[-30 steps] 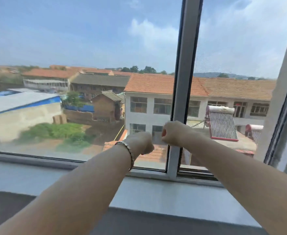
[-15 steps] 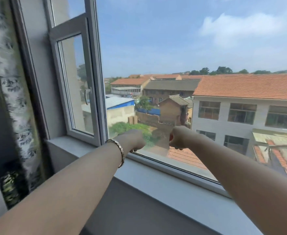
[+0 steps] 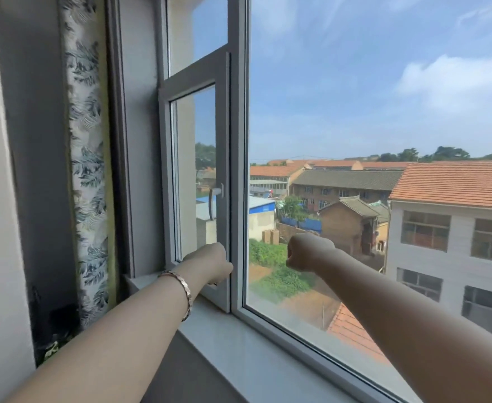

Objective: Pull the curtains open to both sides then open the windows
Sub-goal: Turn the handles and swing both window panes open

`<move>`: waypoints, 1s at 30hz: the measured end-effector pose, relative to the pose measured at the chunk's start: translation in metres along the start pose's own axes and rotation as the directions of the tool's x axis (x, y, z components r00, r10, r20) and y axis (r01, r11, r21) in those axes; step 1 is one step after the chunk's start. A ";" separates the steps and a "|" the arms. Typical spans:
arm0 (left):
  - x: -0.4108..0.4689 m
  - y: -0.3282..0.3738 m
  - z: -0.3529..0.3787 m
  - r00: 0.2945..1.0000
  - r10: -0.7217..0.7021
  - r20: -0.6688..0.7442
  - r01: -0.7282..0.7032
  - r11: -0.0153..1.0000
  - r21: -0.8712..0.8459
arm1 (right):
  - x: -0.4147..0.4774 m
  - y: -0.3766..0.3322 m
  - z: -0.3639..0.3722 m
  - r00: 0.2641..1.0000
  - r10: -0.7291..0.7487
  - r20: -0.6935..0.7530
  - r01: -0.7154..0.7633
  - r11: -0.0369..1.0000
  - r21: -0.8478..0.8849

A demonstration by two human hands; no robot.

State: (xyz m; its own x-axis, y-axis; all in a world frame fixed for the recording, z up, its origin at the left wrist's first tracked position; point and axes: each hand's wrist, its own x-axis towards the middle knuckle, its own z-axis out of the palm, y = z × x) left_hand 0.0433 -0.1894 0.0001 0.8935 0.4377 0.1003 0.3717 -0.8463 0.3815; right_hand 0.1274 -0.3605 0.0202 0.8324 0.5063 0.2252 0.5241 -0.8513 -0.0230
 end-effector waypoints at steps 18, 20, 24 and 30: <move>0.310 -0.071 -0.029 0.981 -0.163 -0.101 0.131 0.955 -0.267 | 0.304 -0.073 0.067 0.997 -0.079 0.018 0.079 0.997 -0.009; 0.344 -0.067 -0.034 0.971 -0.186 -0.148 0.127 0.933 -0.337 | 0.325 -0.077 0.075 0.999 -0.031 0.041 0.030 1.000 0.006; 0.403 -0.052 -0.041 0.976 -0.097 -0.195 -0.013 0.868 -0.497 | 0.352 -0.085 0.079 0.996 0.048 0.075 -0.048 0.999 0.007; 0.443 -0.051 -0.041 0.985 -0.152 -0.078 0.057 0.723 -0.688 | 0.376 -0.096 0.078 0.987 0.151 0.059 -0.152 0.988 0.004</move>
State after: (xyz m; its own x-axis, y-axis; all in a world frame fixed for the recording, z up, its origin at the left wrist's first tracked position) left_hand 0.4096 0.0600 0.0626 0.8040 0.5839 0.1127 0.1464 -0.3781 0.9141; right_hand 0.4042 -0.0772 0.0311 0.9113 0.3788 0.1616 0.3923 -0.9179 -0.0606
